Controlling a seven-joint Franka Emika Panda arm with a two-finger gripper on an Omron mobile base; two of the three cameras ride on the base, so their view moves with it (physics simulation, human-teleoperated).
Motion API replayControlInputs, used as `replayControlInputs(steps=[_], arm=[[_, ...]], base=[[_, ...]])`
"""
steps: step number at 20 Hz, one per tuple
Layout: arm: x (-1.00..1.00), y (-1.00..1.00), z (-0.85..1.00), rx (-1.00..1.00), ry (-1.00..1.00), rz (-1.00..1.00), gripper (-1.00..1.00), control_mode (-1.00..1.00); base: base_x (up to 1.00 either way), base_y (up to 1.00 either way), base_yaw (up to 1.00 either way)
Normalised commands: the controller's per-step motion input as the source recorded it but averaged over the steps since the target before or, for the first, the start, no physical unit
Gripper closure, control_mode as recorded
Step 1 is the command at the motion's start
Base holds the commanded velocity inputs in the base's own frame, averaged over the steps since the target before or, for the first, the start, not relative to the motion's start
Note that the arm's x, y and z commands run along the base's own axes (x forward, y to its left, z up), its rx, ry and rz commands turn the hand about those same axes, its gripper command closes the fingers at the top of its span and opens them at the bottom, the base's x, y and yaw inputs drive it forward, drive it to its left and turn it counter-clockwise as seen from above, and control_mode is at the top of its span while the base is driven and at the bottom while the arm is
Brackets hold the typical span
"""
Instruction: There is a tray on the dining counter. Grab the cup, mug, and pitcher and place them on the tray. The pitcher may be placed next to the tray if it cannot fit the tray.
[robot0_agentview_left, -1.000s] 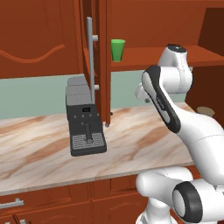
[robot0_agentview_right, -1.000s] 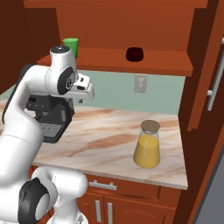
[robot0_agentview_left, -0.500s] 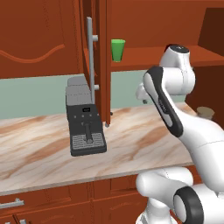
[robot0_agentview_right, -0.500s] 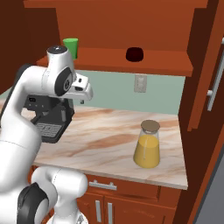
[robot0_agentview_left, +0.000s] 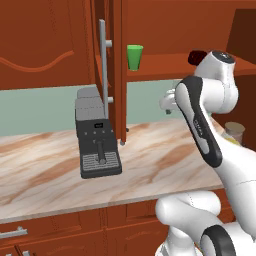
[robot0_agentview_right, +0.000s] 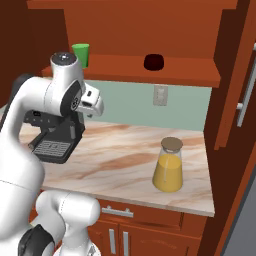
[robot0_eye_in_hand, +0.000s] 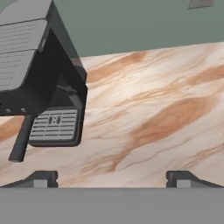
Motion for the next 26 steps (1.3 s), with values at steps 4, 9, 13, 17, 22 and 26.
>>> replayControlInputs(steps=[4,9,13,17,22,26], arm=[[-0.26,0.0,0.28,0.15,-0.13,-0.06,-1.0,-1.0],[-0.12,0.0,0.39,0.18,-0.09,-0.07,-1.0,-1.0],[0.0,0.0,0.32,0.2,-0.05,-0.1,-1.0,-1.0],[0.0,0.0,0.32,0.24,-0.06,-0.11,-1.0,-1.0],[0.0,-0.09,0.2,0.27,-0.01,-0.05,-1.0,-1.0],[0.0,-0.02,0.24,0.24,0.0,-0.02,-1.0,-1.0]], base=[[0.0,0.0,0.0],[0.0,0.0,0.0],[0.0,0.0,0.0],[0.0,0.0,0.0],[0.0,0.0,0.0],[0.0,0.0,0.0]])
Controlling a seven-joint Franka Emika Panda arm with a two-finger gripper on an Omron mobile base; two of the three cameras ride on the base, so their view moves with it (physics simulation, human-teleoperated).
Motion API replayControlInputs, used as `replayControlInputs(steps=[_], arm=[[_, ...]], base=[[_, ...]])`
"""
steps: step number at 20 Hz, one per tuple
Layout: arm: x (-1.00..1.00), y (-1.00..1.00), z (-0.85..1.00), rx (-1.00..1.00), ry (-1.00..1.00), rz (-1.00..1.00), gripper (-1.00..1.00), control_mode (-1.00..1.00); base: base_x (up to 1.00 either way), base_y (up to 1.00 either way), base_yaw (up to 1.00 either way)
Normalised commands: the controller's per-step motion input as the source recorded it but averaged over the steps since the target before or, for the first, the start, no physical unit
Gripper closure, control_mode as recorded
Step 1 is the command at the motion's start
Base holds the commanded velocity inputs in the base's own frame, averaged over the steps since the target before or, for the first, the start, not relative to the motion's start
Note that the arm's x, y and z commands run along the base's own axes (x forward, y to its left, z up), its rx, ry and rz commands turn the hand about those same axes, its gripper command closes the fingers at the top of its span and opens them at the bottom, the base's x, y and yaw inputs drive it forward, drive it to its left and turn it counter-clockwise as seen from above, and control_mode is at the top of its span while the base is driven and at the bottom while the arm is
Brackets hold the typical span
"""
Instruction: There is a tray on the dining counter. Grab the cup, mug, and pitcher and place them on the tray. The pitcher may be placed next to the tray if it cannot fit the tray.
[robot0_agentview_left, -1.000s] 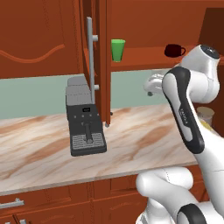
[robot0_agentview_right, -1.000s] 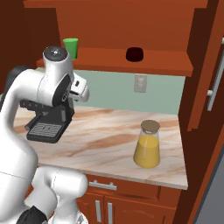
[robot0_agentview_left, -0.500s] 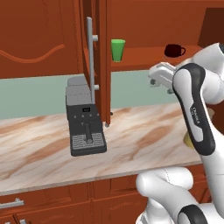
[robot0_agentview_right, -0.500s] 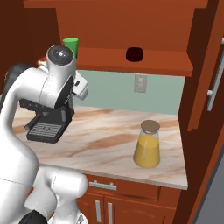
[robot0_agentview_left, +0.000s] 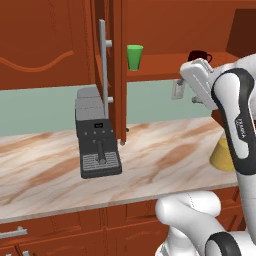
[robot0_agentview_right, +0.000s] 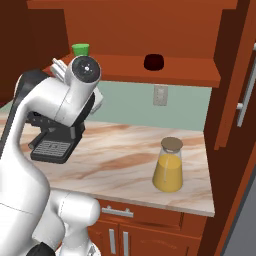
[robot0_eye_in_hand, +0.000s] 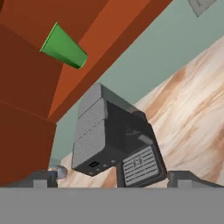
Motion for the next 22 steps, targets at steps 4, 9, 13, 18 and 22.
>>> replayControlInputs(steps=[4,9,13,18,22], arm=[[0.0,0.0,0.26,0.21,-0.01,0.0,-1.0,-1.0],[0.0,0.0,0.39,0.13,0.0,0.0,-1.0,-1.0],[0.04,0.0,0.37,0.04,0.0,0.0,-1.0,-1.0],[0.03,0.0,0.26,0.09,0.0,0.0,-1.0,-1.0],[0.11,0.01,0.12,0.07,0.0,0.0,-1.0,-1.0]], base=[[0.0,0.0,0.0],[0.0,0.0,0.0],[0.0,0.0,0.0],[0.0,0.0,0.0],[0.0,0.0,0.0]])
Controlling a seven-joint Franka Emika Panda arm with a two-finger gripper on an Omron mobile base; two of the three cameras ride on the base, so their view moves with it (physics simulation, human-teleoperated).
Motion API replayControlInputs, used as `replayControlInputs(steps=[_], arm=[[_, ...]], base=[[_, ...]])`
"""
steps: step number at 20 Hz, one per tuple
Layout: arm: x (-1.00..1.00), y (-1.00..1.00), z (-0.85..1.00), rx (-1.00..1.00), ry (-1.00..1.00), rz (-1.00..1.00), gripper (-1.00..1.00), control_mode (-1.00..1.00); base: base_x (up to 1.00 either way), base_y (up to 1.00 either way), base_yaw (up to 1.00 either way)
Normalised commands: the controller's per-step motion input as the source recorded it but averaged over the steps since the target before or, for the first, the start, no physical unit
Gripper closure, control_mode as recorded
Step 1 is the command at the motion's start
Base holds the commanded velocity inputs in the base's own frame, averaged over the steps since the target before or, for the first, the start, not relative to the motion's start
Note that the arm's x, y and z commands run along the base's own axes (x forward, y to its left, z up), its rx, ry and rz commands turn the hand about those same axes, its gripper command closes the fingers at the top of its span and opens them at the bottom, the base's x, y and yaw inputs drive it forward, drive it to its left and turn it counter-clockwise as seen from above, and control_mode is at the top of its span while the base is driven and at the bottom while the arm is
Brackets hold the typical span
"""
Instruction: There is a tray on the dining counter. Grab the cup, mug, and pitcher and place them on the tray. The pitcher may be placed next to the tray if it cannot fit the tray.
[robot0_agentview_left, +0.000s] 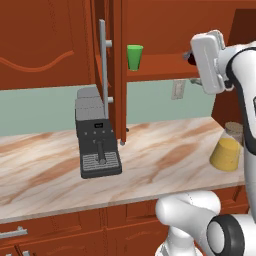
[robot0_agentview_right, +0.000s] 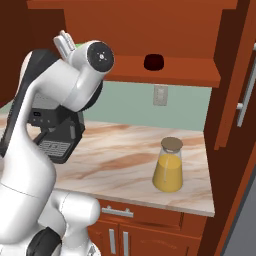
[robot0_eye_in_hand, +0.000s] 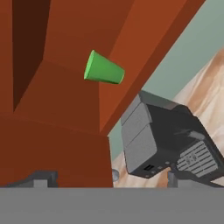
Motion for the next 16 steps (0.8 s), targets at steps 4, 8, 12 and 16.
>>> replayControlInputs(steps=[4,8,12,16], arm=[[0.24,0.1,0.0,0.02,0.0,0.0,-1.0,-1.0],[0.27,0.1,0.0,0.03,0.0,0.0,-1.0,-1.0],[0.33,0.11,0.0,0.04,0.0,0.0,-1.0,-1.0],[0.44,0.18,0.0,0.03,0.0,0.0,-1.0,-1.0]], base=[[0.0,0.0,0.0],[0.0,0.0,0.0],[0.0,0.0,0.0],[0.0,0.0,0.0]])
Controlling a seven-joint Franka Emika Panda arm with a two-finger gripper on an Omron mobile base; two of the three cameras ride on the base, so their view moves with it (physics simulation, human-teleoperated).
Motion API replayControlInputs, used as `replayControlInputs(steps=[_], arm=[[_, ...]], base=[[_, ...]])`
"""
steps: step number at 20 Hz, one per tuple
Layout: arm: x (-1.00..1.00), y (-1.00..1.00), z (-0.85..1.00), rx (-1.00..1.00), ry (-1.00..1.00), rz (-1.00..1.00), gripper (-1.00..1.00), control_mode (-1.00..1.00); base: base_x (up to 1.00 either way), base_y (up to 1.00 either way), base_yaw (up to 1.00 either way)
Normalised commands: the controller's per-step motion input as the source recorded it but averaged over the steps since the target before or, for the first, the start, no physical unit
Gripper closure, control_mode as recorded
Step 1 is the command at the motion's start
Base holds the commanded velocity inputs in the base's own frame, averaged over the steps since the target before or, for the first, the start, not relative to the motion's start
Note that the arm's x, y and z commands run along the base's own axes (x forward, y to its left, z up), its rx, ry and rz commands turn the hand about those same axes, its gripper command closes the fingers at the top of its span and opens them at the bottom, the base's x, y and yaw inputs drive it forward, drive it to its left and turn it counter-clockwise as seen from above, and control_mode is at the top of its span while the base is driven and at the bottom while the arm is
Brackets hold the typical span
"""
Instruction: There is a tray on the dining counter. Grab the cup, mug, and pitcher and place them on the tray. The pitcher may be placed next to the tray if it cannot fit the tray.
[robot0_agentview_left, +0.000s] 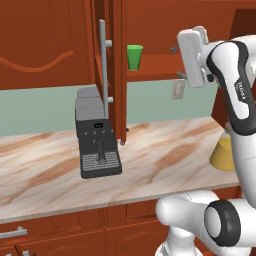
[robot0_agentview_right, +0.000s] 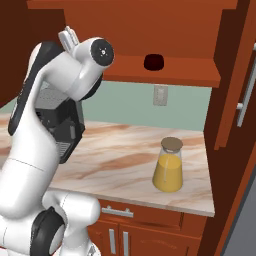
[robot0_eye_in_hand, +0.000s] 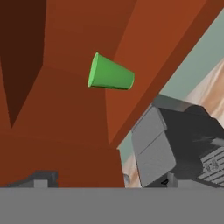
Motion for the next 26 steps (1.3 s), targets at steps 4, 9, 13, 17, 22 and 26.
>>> replayControlInputs(steps=[4,9,13,17,22,26], arm=[[0.39,0.12,0.0,0.04,0.0,0.0,-1.0,-1.0],[0.36,0.07,0.0,0.03,0.0,0.0,-1.0,-1.0],[0.32,0.14,-0.07,0.0,0.0,0.0,-1.0,-1.0],[0.26,0.1,-0.02,0.0,0.0,0.0,-1.0,-1.0],[0.23,0.06,-0.03,0.01,0.0,0.0,-1.0,-1.0],[0.28,0.0,-0.11,0.02,0.0,0.0,-1.0,-1.0]], base=[[0.0,0.0,0.0],[0.0,0.0,0.0],[0.0,0.0,0.0],[0.0,0.0,0.0],[0.0,0.0,0.0],[0.0,0.0,0.0]])
